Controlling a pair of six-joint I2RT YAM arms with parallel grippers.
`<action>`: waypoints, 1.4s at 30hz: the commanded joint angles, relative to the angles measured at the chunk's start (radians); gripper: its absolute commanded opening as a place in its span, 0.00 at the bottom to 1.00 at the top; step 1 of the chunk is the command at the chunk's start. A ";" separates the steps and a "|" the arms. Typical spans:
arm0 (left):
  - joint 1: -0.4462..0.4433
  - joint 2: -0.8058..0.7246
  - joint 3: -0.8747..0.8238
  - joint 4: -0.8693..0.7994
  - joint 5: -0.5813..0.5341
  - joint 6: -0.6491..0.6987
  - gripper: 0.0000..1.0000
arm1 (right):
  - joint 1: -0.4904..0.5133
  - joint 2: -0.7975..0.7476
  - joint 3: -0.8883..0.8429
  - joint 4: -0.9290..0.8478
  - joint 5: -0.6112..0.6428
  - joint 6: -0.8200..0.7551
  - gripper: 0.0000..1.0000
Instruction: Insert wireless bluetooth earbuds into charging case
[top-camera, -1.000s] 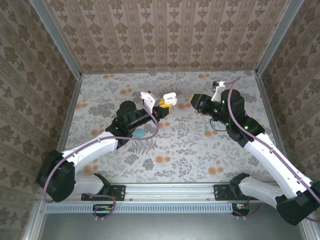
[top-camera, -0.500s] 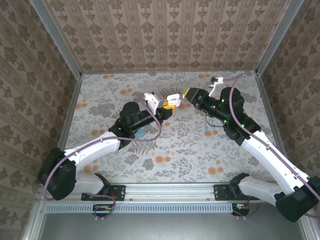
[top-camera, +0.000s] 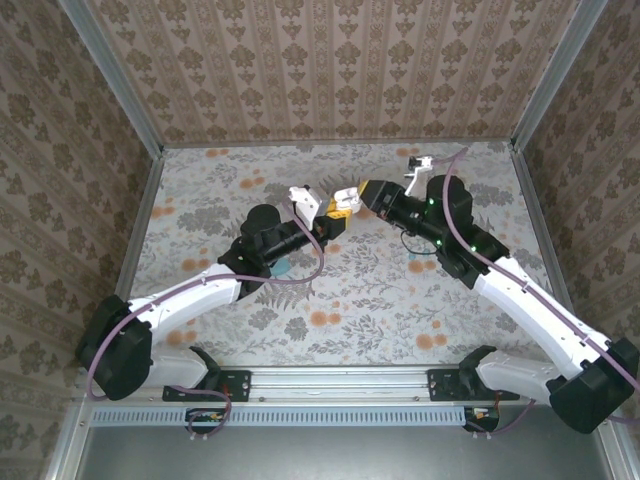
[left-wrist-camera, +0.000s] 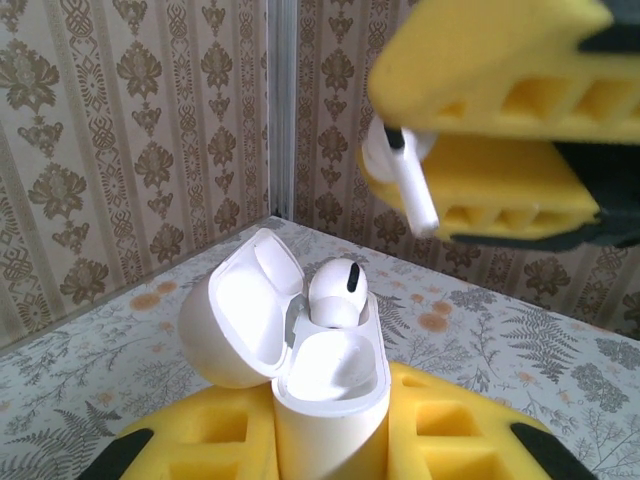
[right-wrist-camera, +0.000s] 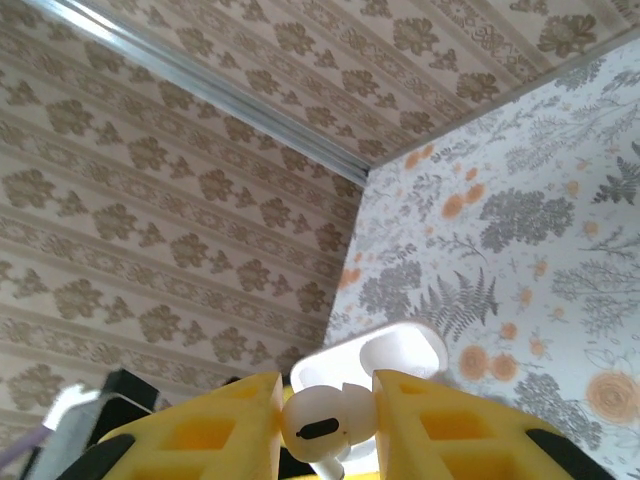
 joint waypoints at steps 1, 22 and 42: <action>-0.006 -0.009 0.035 0.056 -0.012 0.018 0.23 | 0.059 0.017 0.080 -0.119 0.153 -0.111 0.31; -0.005 -0.003 0.035 0.060 -0.016 0.015 0.22 | 0.236 0.146 0.252 -0.247 0.470 -0.331 0.30; -0.006 -0.006 0.035 0.096 -0.038 -0.021 0.23 | 0.258 0.170 0.257 -0.273 0.482 -0.342 0.30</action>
